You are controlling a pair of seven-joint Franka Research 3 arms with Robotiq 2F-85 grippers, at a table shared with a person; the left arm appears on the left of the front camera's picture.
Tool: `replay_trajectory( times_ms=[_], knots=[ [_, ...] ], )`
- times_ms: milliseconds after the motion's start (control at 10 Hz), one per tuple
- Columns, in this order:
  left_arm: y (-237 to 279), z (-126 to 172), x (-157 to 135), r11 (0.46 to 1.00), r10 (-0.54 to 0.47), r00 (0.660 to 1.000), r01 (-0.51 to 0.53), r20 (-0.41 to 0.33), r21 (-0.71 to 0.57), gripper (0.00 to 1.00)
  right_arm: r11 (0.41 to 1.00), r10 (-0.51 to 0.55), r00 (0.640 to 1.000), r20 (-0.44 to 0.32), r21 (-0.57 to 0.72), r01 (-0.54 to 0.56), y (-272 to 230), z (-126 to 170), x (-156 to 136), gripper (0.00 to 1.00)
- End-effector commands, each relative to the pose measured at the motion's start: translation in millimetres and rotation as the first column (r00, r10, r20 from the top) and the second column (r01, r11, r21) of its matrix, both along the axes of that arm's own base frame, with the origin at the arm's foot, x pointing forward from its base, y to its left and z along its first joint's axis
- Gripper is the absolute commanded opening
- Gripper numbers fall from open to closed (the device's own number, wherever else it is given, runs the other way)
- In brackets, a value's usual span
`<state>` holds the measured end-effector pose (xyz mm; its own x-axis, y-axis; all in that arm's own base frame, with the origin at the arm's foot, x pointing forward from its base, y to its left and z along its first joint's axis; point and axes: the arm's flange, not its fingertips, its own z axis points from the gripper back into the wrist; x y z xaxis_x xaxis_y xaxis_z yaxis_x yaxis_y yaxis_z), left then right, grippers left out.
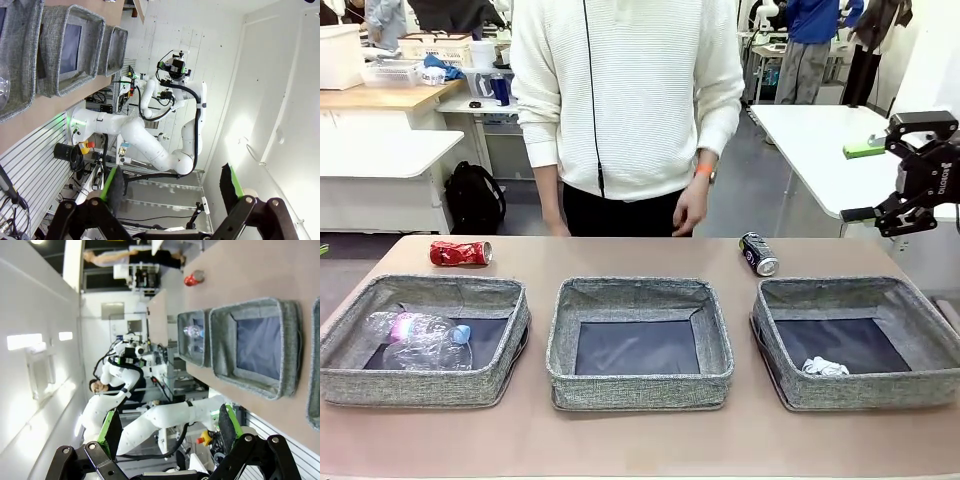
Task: Sort the waste into the appropriate baskets.
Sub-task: Pick up the waste item pointed out by the person.
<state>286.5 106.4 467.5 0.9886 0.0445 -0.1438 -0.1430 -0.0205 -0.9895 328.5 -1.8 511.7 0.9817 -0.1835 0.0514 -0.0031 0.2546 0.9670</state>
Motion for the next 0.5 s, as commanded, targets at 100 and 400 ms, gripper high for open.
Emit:
replay_trajectory(
  times_ms=[100, 400],
  knots=[
    [0.3, 2.8, -1.1, 1.0, -0.003, 1.0, 0.003, 0.022, -0.017, 1.0, 1.0, -0.005, 1.0, 0.009, 0.018, 0.005, 1.8, 3.1, 1.8, 1.0],
    [0.3, 2.8, -1.1, 1.0, -0.003, 1.0, 0.003, 0.022, -0.017, 1.0, 1.0, -0.005, 1.0, 0.009, 0.018, 0.005, 1.8, 3.1, 1.8, 1.0]
  ],
)
